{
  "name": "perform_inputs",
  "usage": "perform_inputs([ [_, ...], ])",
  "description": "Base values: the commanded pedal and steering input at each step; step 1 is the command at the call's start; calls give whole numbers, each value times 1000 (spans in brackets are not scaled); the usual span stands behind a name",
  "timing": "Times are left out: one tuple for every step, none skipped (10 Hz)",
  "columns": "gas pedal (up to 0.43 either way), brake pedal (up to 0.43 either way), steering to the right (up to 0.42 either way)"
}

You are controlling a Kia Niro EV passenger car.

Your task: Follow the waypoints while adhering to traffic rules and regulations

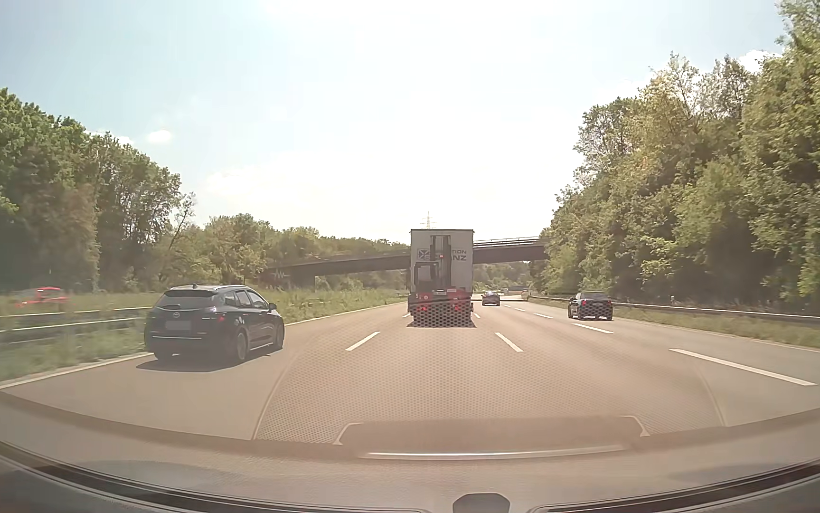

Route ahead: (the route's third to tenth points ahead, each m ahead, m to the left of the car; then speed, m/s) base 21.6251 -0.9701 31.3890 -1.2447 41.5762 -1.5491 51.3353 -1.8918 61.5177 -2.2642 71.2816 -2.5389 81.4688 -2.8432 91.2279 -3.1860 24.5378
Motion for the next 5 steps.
perform_inputs([
  [311,30,6],
  [311,30,6],
  [311,30,6],
  [299,30,6],
  [287,30,7],
])
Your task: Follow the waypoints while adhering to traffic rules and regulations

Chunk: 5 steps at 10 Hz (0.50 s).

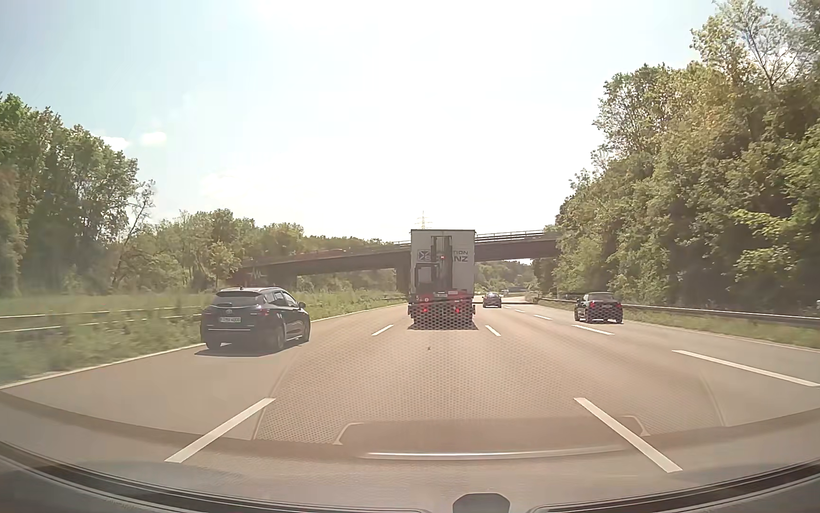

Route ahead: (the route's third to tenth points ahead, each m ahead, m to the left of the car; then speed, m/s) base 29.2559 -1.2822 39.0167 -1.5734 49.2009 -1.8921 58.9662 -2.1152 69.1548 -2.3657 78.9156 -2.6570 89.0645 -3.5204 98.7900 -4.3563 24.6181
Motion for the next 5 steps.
perform_inputs([
  [260,30,7],
  [260,30,7],
  [260,30,7],
  [260,30,7],
  [260,30,6],
])
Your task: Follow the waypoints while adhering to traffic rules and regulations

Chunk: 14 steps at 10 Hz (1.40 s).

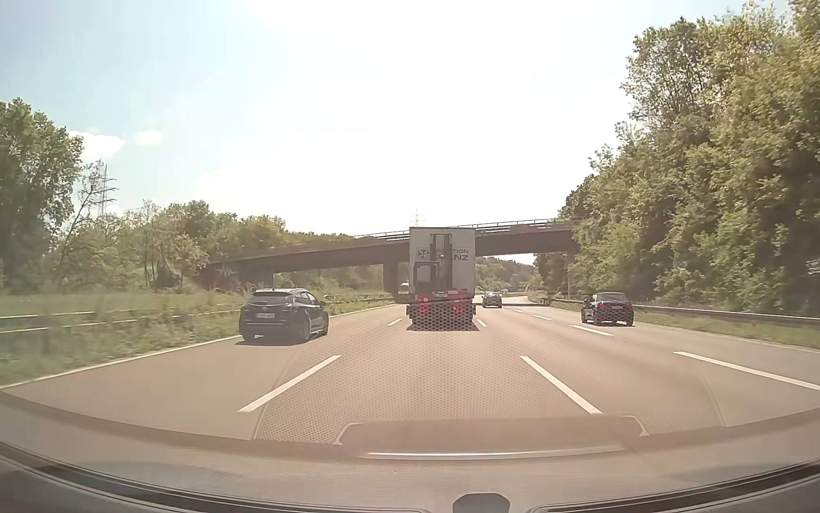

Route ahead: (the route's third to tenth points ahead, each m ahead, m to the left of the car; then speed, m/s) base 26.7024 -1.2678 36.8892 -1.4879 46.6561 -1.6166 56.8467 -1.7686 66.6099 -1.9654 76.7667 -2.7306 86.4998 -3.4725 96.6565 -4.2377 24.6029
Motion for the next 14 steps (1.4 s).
perform_inputs([
  [260,30,6],
  [260,30,6],
  [260,30,6],
  [260,30,5],
  [260,30,4],
  [260,30,4],
  [260,30,4],
  [260,30,4],
  [260,30,4],
  [260,30,4],
  [260,30,4],
  [260,30,4],
  [260,30,4],
  [260,30,4],
])
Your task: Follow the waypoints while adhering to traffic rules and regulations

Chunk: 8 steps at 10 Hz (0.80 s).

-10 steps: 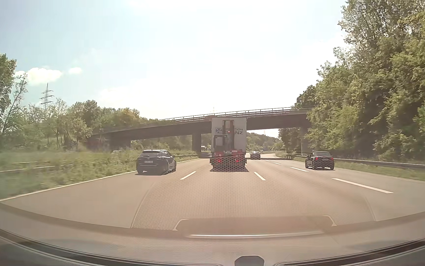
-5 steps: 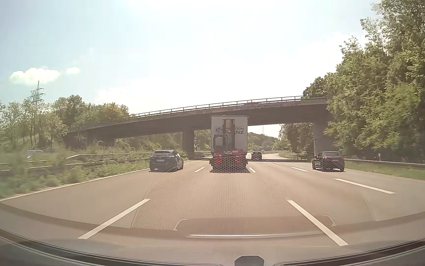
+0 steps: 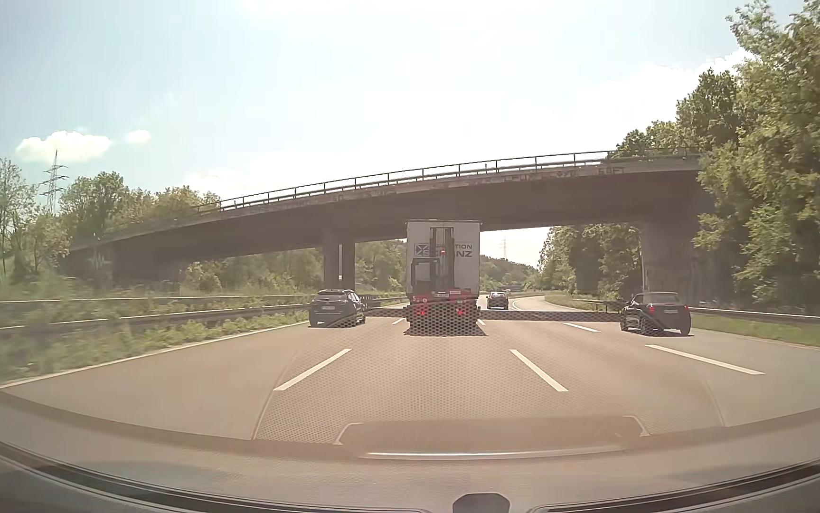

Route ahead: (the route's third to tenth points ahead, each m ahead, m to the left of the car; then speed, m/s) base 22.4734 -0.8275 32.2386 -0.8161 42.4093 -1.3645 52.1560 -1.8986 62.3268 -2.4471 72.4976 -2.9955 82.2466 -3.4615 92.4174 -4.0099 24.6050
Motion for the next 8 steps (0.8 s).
perform_inputs([
  [260,30,4],
  [260,30,4],
  [260,30,4],
  [260,30,5],
  [268,30,4],
  [268,30,5],
  [268,30,5],
  [268,30,5],
])
